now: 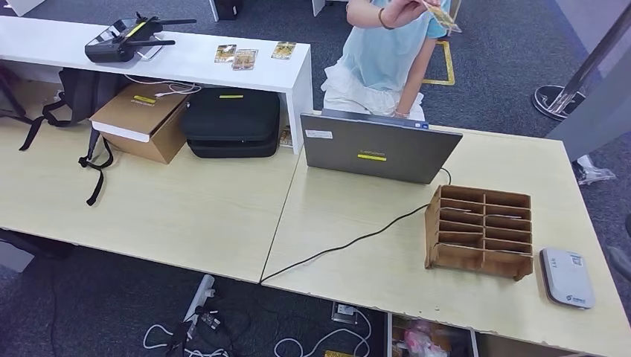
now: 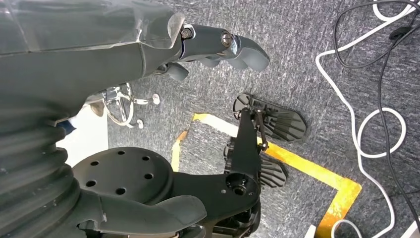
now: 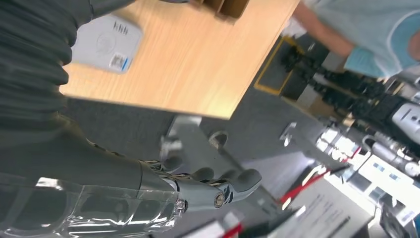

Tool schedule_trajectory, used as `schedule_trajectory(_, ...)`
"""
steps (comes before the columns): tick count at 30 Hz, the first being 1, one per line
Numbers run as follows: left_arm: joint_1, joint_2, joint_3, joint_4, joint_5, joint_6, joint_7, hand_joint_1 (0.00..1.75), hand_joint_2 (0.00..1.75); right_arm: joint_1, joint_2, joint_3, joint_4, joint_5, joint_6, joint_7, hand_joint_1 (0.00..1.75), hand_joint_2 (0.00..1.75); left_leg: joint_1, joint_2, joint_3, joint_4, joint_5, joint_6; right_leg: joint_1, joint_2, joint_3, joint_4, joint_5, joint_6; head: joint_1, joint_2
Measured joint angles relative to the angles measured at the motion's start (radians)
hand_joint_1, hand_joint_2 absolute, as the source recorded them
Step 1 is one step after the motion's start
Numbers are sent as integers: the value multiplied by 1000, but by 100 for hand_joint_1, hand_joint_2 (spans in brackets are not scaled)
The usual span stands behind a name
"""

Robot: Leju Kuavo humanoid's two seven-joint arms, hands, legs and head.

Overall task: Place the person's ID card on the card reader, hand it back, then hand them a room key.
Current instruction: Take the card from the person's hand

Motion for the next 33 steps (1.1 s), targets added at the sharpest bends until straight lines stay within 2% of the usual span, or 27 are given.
schedule_trajectory(4, -8, -6, -2, 0, -12, 8, 0, 0, 175, -27, -8, 34, -15, 228, -134, -7, 0, 175, 0, 1, 0, 0, 0, 0, 0, 1, 0, 0, 0, 0, 0, 0)
schedule_trajectory(8, -20, -13, -4, 0, -13, 17, 0, 0, 175, -102, -5, 130, -16, 458, -233, 5, 0, 175, 0, 3, 0, 0, 1, 0, 0, 3, 1, 1, 1, -1, 0, 0)
schedule_trajectory(11, -23, -16, -4, 0, -4, 22, 0, 0, 175, -192, 9, 221, 6, 598, -276, 12, 0, 175, 0, 4, -1, -1, 1, -1, 0, 3, 0, 2, 2, -2, 0, 0)
schedule_trajectory(15, -25, -16, -4, 0, 16, 22, 0, 0, 175, -362, 53, 381, 106, 728, -332, 16, 0, 175, 1, 5, 0, -1, 3, -3, 1, 5, 0, 2, 3, -2, 0, 0)
schedule_trajectory(20, -25, -15, -4, 0, 29, 20, 0, 0, 175, -578, 121, 560, 275, 789, -399, 9, 0, 175, 1, 4, 0, -1, 4, -4, 1, 4, 0, 3, 3, -2, 0, 0)
schedule_trajectory(25, -25, -9, -2, 0, 47, 19, 0, 0, 175, -774, 210, 701, 479, 798, -419, -4, 0, 175, 1, 3, 0, -1, 4, -4, 1, 4, -1, 3, 3, -2, 0, 0)
schedule_trajectory(29, -24, -5, -1, 0, 56, 19, 0, 0, 175, -894, 274, 777, 618, 790, -416, -5, 0, 175, 1, 2, 0, 0, 5, -4, 1, 3, -1, 3, 3, -2, 0, 0)
schedule_trajectory(33, -25, -5, -1, 0, 49, 18, 0, 0, 175, -972, 316, 819, 721, 790, -417, 8, 0, 175, 1, 1, 0, 0, 5, -4, 1, 2, -1, 3, 3, -2, 0, 0)
